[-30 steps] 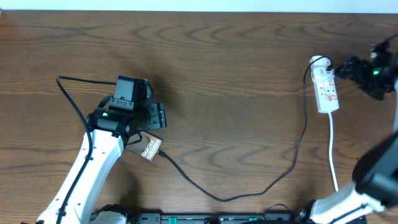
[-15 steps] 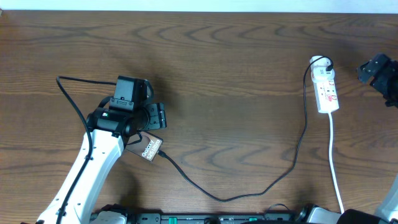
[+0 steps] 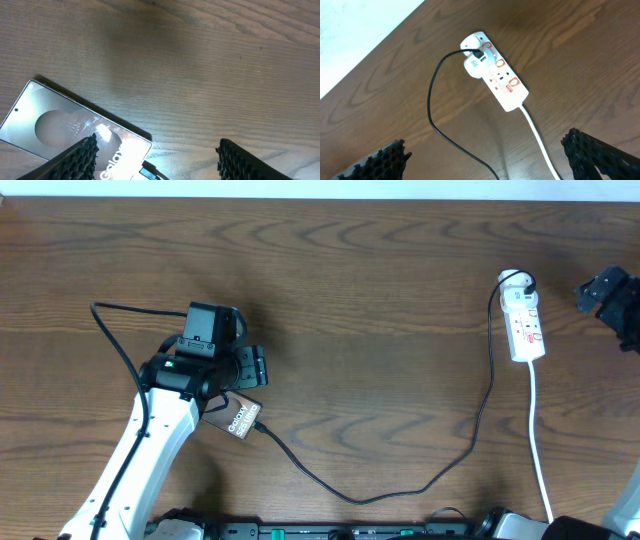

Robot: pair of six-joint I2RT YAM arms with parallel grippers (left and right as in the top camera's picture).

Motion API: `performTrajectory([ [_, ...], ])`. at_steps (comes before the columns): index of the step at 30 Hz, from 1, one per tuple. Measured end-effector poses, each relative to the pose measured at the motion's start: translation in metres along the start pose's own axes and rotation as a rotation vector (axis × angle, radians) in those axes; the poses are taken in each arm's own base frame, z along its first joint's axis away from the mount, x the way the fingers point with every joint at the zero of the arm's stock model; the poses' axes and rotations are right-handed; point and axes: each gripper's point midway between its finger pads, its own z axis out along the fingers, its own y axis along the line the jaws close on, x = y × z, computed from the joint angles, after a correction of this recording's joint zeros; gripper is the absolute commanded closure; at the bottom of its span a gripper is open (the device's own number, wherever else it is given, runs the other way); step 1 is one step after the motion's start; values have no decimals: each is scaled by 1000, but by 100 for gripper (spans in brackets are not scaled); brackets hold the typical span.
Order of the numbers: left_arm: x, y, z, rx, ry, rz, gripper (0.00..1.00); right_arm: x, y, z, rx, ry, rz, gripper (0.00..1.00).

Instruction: Plug charger to phone and switch on socket

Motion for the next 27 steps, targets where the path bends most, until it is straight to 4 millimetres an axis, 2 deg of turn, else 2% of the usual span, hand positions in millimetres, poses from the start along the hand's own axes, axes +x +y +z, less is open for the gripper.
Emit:
performTrajectory([
  [9,2,1,-2,-1,1,0,25,0,0,0,0,0,0,1],
  [12,-11,-2,-6,24,-109,11,25,0,0,0,0,0,0,1],
  [15,-39,-8,-16,75,-331,28,25,0,0,0,2,0,0,1],
  [17,-57,-13,-30,120,-506,39,25,0,-1,0,4,-1,0,1],
  [21,-71,-16,-64,186,-810,84,25,0,-1,0,5,-1,0,1],
  [24,-67,-16,-95,209,-1029,158,25,0,-1,0,7,-1,1,1],
  [27,-56,-13,-115,189,-1168,243,25,0,-1,0,6,-2,0,1],
])
